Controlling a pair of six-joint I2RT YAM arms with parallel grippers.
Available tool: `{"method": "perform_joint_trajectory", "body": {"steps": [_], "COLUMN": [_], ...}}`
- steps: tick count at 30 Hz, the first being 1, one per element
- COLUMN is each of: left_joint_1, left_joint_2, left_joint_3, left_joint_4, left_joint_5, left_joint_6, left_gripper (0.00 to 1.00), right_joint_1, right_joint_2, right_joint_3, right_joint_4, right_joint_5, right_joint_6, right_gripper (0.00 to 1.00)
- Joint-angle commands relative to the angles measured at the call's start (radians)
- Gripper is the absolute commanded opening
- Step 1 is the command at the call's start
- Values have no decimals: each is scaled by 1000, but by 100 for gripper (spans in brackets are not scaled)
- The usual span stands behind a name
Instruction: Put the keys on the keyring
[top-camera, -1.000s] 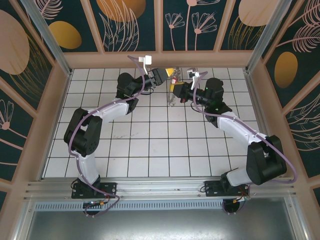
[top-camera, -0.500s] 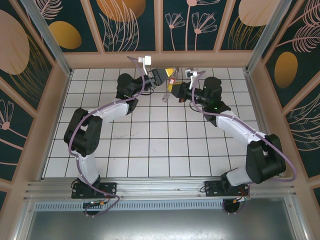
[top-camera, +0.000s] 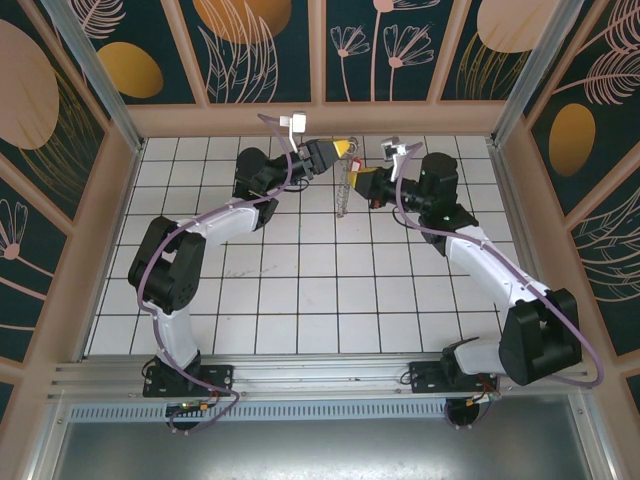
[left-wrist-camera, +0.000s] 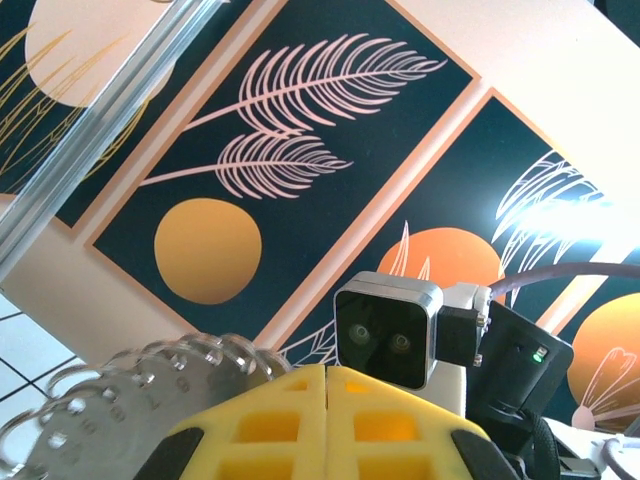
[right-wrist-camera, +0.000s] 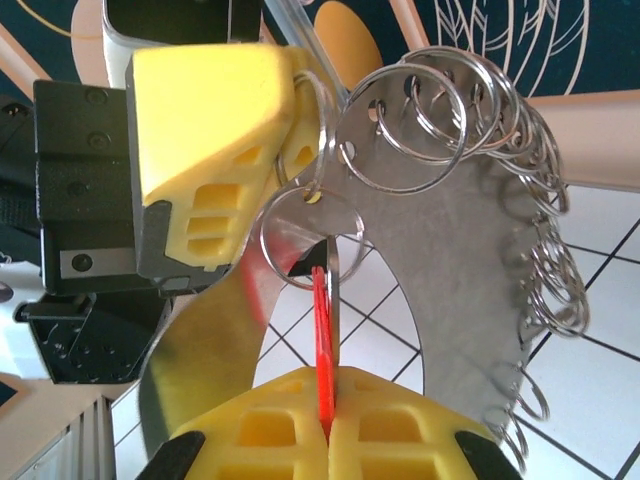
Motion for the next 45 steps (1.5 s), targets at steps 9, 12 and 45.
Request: {"method": "perform_joint_trajectory", "body": {"steps": [9, 12, 45], "left_joint_1": [0, -1, -1], "left_joint_2": [-30, -30, -34], "left_joint_3": [10, 12, 9], "left_joint_4": [9, 9, -41], "left_joint_5": [30, 33, 32], "left_joint_6": [34, 34, 83], "left_gripper": [0, 0, 0], "right_joint_1": [-5, -4, -4], "right_joint_2": [67, 88, 55], "right_joint_3": [159, 169, 308], "right_joint_4": [-296, -314, -554], "right_joint_5": [-28, 4, 86], "right_joint_6": [-187, -190, -304], "right_gripper": [0, 0, 0]}}
